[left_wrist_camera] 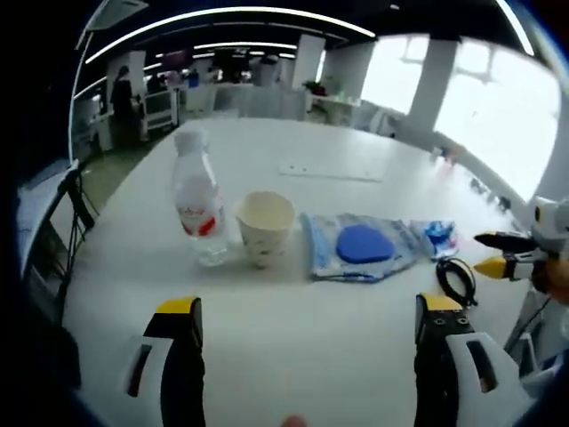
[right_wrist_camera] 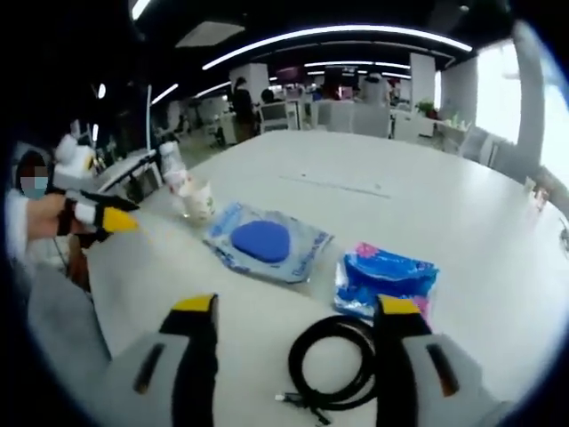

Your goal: Arrange the tabletop items into an orderly group along one side of the table until the central work area is clear of visible clutter.

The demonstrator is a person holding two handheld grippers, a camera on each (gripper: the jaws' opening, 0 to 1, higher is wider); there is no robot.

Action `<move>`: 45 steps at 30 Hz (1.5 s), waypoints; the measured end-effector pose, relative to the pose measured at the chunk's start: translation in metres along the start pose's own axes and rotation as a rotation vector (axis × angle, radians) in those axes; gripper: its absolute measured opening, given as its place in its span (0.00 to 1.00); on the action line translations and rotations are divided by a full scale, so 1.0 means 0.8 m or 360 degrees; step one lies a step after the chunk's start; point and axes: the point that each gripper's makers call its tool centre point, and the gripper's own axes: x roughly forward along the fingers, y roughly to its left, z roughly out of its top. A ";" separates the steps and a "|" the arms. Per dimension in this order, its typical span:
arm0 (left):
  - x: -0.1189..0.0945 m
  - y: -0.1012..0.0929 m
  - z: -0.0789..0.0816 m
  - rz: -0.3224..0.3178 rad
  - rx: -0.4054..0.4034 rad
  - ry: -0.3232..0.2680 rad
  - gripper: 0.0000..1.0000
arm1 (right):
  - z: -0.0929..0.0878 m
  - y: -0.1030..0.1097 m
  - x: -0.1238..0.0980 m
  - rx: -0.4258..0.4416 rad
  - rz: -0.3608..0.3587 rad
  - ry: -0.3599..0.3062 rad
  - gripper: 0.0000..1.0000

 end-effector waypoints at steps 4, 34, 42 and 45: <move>-0.011 0.002 -0.003 -0.0021 0.0008 0.0004 0.96 | -0.010 -0.002 -0.012 0.0010 -0.0016 0.0017 0.71; -0.090 0.032 -0.056 -0.0056 -0.0061 0.0044 0.96 | -0.088 -0.014 -0.096 0.0140 -0.0148 0.0120 0.72; -0.108 0.035 -0.076 -0.0088 -0.0075 0.0073 0.96 | -0.091 -0.019 -0.114 0.0183 -0.0193 0.0099 0.72; -0.113 0.036 -0.080 -0.0092 -0.0085 0.0070 0.96 | -0.090 -0.020 -0.121 0.0222 -0.0204 0.0081 0.73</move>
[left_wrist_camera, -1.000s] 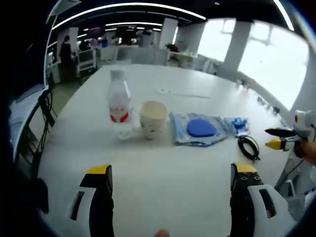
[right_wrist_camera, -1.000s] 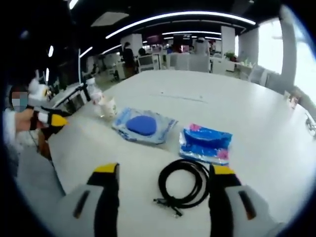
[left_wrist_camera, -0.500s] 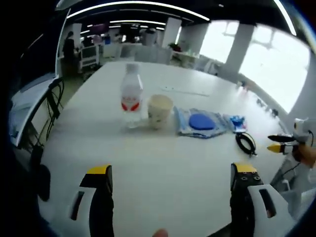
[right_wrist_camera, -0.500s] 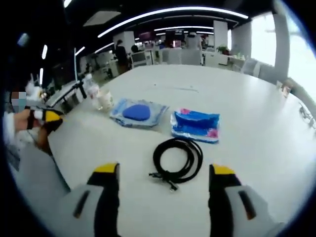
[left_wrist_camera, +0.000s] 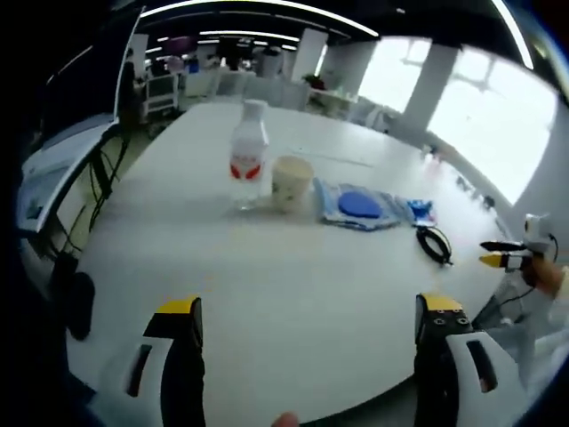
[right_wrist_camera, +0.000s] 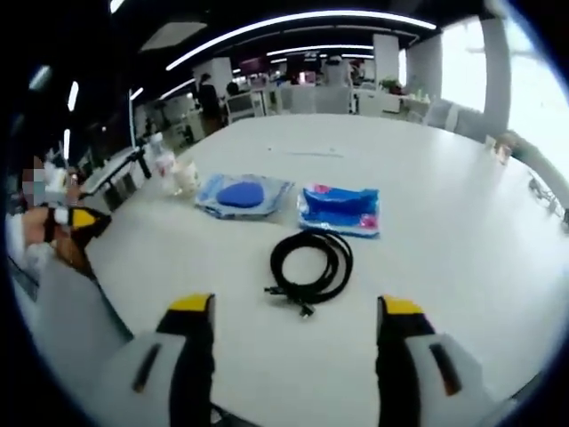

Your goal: Arrange the tabletop items into an orderly group along one side of the table until the central work area is clear of visible clutter.

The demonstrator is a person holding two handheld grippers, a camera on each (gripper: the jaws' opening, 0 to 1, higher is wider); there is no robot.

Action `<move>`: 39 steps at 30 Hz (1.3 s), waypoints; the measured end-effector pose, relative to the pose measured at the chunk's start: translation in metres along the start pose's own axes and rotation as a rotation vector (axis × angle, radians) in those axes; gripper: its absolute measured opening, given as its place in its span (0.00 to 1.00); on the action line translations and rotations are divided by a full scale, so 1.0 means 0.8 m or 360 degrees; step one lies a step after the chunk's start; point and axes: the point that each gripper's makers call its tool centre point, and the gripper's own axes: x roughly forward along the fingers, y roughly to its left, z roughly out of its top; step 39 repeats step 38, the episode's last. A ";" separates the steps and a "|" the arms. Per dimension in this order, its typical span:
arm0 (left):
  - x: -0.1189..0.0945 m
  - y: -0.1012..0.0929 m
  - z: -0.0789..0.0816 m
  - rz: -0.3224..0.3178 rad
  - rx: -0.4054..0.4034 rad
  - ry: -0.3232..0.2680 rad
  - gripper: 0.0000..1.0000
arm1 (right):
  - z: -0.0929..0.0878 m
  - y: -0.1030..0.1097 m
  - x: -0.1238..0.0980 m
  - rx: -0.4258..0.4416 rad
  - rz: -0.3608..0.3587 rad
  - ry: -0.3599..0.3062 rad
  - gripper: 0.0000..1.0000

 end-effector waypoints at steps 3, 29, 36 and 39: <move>-0.003 -0.001 -0.003 -0.0009 -0.0004 -0.0003 0.96 | -0.003 -0.002 -0.007 -0.0004 -0.0015 -0.0002 0.73; -0.030 -0.016 -0.014 -0.0059 0.0006 -0.0033 0.95 | -0.031 0.015 -0.041 0.0040 -0.0029 -0.0005 0.71; -0.033 -0.018 -0.013 -0.0064 0.0005 -0.0041 0.95 | -0.031 0.015 -0.046 0.0039 -0.0037 -0.0005 0.70; -0.033 -0.019 -0.014 -0.0062 0.0006 -0.0036 0.94 | -0.032 0.015 -0.047 0.0049 -0.0037 -0.0009 0.70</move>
